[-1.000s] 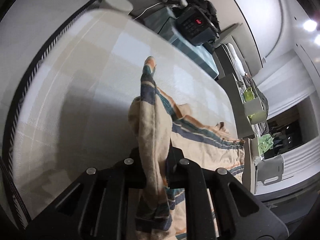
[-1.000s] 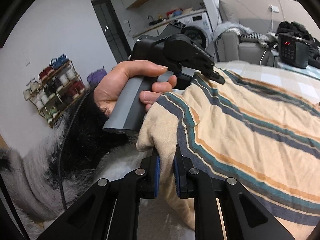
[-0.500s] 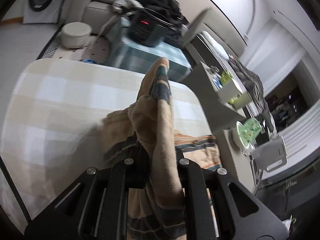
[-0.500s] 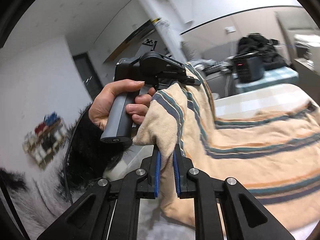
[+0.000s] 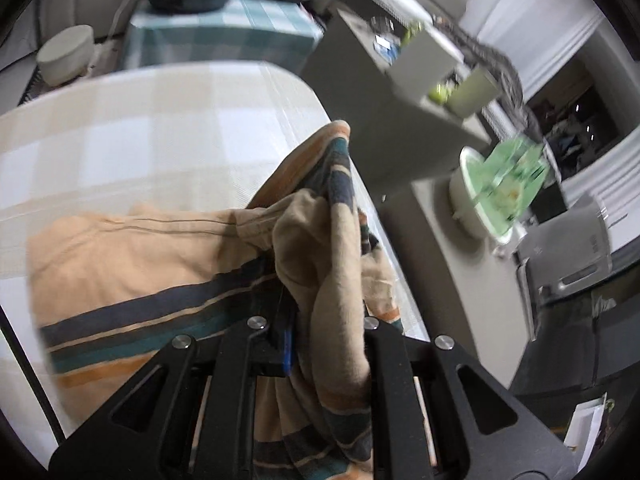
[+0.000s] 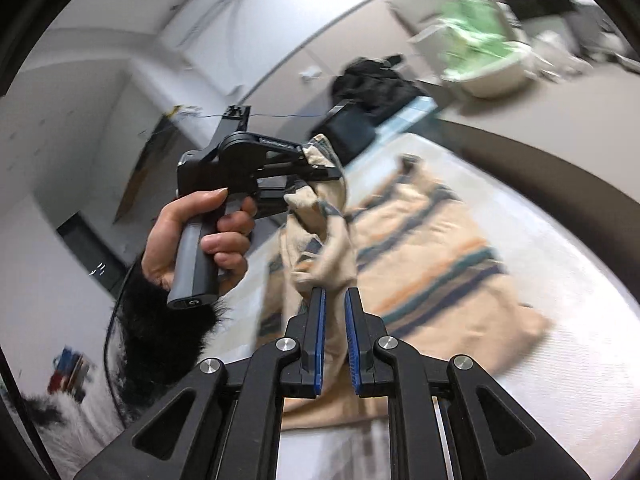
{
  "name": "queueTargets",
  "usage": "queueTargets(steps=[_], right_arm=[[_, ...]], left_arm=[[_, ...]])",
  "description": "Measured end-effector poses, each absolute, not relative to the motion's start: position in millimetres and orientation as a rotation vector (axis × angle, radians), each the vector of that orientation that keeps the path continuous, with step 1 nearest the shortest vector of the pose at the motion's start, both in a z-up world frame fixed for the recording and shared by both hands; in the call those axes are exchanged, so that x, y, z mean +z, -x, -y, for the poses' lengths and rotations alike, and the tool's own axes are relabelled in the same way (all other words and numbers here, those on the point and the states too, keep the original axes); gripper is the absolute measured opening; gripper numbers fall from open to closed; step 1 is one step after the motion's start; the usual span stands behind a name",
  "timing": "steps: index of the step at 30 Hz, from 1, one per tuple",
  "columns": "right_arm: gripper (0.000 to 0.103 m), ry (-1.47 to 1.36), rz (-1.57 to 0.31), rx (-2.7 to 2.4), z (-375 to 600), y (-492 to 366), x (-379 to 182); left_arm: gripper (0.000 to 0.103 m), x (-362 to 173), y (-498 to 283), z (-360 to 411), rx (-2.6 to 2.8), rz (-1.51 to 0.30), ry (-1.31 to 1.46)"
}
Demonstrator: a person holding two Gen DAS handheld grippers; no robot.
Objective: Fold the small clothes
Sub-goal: 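Lift the shirt end with both tools and fold it over the body, then carry the gripped shirt end over the body with both tools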
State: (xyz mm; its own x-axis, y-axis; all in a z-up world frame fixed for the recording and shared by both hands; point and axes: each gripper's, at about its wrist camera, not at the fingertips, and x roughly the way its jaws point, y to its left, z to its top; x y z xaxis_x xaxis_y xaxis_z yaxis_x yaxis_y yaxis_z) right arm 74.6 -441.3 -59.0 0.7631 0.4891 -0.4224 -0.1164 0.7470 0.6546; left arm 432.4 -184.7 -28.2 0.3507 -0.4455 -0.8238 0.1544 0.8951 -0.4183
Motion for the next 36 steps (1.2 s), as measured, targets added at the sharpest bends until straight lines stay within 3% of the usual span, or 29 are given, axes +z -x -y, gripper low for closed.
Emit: queueTargets(steps=[4,10,12,14,15,22,25,27,29,31,36], right_arm=[[0.012,-0.693,-0.66,0.313,459.4,-71.4,-74.6],[0.012,-0.651,-0.714,0.342,449.0,-66.3,-82.4],[0.021,-0.631,-0.731,0.347,445.5,-70.6,-84.3],[0.055,-0.629,-0.759,0.361,436.7,-83.3,-84.7],[0.059,-0.631,-0.753,0.355,436.6,-87.3,-86.4],[0.062,-0.625,-0.779,0.381,424.4,-129.7,-87.2],[0.06,-0.639,-0.804,0.421,413.6,-146.4,-90.5],[0.049,-0.635,-0.812,0.422,407.1,-150.8,-92.0],[0.023,-0.621,-0.816,0.43,400.3,-150.7,-90.1],[0.012,-0.591,-0.786,0.465,390.2,-145.2,-82.3],[0.011,-0.523,-0.7,0.5,368.9,-124.5,-57.5]], left_arm=[[0.01,-53.3,-440.5,210.0,-0.409,-1.175,0.283],[0.01,-36.1,-428.7,186.9,-0.408,-1.109,0.291],[0.01,-30.8,-428.2,177.9,-0.407,-1.1,0.297],[0.01,-24.7,-427.7,169.0,-0.412,-1.097,0.304],[0.01,-22.6,-428.1,166.6,-0.416,-1.096,0.308],[0.01,-8.3,-418.0,148.3,-0.459,-1.074,0.317],[0.01,-1.8,-413.3,137.9,-0.473,-1.059,0.333],[0.01,2.6,-410.3,129.5,-0.475,-1.048,0.345],[0.01,9.0,-405.1,117.5,-0.474,-1.031,0.353],[0.01,16.4,-397.3,102.9,-0.479,-1.012,0.368],[0.01,34.7,-379.1,71.4,-0.47,-0.966,0.379]])
